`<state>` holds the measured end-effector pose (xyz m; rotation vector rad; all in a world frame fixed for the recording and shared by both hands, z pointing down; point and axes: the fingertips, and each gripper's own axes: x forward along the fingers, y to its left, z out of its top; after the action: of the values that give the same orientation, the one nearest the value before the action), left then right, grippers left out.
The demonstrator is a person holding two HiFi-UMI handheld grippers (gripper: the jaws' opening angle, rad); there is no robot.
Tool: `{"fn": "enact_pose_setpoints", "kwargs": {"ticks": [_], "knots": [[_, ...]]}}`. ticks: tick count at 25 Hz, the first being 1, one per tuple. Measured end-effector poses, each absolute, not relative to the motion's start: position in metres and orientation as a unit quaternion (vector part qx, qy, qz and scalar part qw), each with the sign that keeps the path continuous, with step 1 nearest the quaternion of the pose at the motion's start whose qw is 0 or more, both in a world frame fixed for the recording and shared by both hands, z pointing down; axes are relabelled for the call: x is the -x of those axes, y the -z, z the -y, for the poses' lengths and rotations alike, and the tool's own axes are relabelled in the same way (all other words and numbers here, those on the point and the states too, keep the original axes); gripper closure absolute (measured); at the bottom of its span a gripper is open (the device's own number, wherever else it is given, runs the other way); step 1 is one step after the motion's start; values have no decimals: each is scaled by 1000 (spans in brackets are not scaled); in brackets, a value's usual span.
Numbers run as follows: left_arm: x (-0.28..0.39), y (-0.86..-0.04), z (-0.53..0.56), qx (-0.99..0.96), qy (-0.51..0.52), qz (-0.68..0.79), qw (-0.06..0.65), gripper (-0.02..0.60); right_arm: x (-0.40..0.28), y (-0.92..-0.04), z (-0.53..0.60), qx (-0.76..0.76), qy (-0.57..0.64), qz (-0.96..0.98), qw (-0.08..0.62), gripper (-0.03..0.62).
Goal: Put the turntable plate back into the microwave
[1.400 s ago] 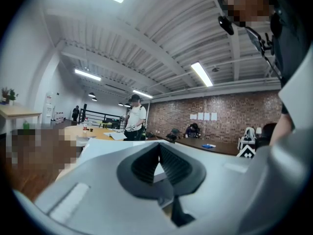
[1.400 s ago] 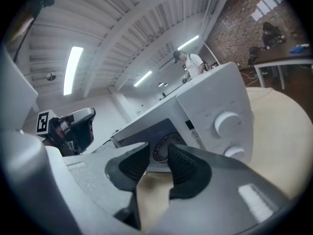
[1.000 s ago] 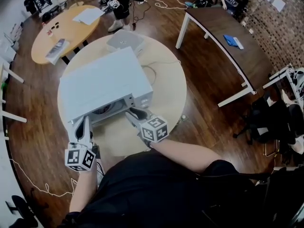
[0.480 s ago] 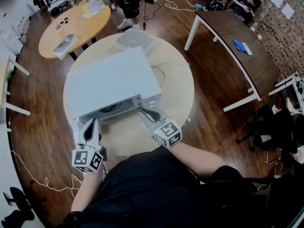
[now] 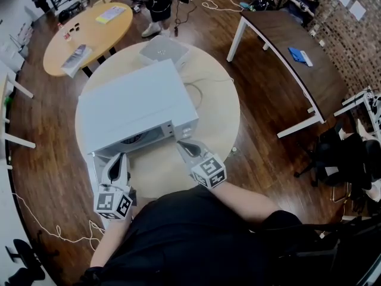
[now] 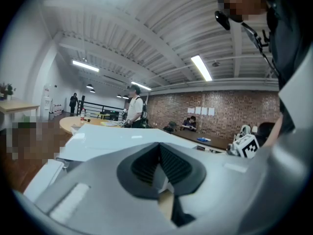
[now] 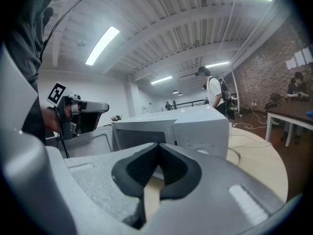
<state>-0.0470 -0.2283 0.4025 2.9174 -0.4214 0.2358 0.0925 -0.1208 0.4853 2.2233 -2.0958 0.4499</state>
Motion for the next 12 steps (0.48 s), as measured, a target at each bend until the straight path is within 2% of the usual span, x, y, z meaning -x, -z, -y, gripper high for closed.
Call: {"fn": "enact_pose_setpoints", "kwargs": {"ticks": [12], "knots": [[-7, -427, 232, -984, -82, 134, 89, 575, -122, -530, 105, -720, -170, 672, 35, 592]]}}
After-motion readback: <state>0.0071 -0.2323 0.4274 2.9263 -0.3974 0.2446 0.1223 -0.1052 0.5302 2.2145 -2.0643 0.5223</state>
